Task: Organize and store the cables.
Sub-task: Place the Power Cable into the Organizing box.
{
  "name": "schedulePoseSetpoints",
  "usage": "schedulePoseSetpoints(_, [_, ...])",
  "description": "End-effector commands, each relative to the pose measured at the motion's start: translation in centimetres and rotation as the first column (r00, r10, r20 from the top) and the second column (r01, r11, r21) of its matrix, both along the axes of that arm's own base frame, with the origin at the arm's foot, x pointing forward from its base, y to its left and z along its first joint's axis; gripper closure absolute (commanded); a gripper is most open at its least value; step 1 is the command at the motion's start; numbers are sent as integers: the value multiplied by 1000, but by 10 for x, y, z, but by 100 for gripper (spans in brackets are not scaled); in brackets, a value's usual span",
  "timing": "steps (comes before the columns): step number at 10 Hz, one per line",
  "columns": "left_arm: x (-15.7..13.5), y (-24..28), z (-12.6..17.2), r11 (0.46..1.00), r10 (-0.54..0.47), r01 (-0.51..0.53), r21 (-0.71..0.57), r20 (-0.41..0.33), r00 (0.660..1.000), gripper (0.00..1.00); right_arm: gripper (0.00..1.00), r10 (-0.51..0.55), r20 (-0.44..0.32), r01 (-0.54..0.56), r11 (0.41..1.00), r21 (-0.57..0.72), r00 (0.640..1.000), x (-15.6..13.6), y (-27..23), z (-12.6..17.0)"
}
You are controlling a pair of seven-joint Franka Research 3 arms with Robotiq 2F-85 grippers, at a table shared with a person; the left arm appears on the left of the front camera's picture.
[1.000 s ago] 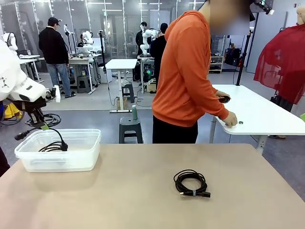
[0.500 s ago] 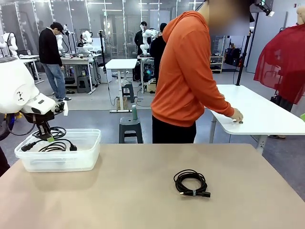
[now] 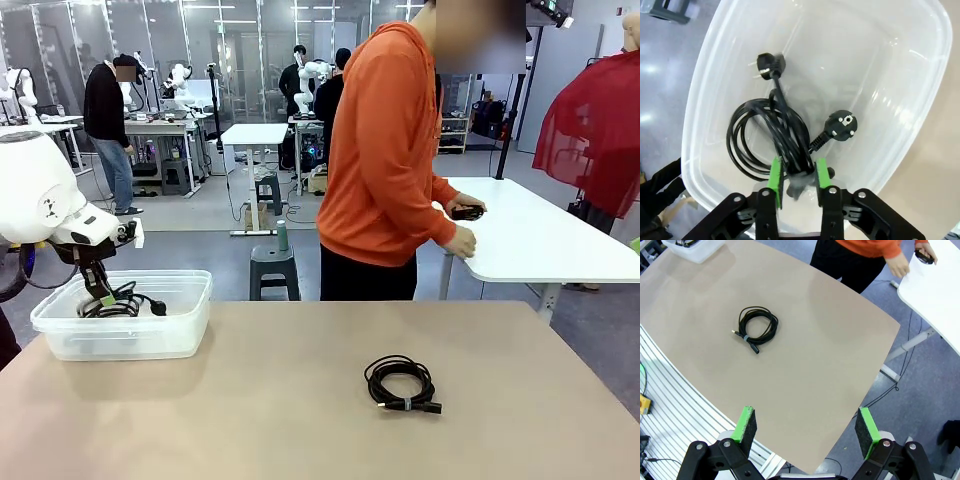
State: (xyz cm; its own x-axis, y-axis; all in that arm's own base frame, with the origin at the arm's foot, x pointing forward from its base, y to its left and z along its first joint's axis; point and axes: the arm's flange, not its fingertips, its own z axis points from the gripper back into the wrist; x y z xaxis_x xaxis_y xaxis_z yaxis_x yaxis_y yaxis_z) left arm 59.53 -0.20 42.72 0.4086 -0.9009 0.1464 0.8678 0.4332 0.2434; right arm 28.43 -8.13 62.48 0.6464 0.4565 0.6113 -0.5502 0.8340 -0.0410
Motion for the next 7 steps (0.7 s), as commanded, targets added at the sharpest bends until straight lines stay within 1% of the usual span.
schedulePoseSetpoints(1, [4,3,9,1000,1,-1,-20,-1,1000,32,0,2,1,-2,1000,-2,1000,-1,-1,-1])
schedulePoseSetpoints(2, [2,3,11,1000,10,-10,-18,-4,1000,17,0,2,1,-2,1000,-2,1000,-1,-1,-1])
schedulePoseSetpoints(3, [1,3,13,1000,13,-13,-18,-4,1000,4,0,2,1,-2,1000,-2,1000,-1,-1,-1])
schedulePoseSetpoints(4, [0,3,14,1000,19,-19,-22,-4,1000,0,0,2,1,-2,1000,-2,1000,-1,-1,-1])
schedulePoseSetpoints(6, [-3,5,15,999,36,-36,-27,-7,999,0,0,2,1,-2,1000,-2,1000,-1,-1,-1])
schedulePoseSetpoints(7, [-9,6,17,999,19,-20,-50,-14,1000,12,0,2,1,-2,1000,-2,1000,-1,-1,-1])
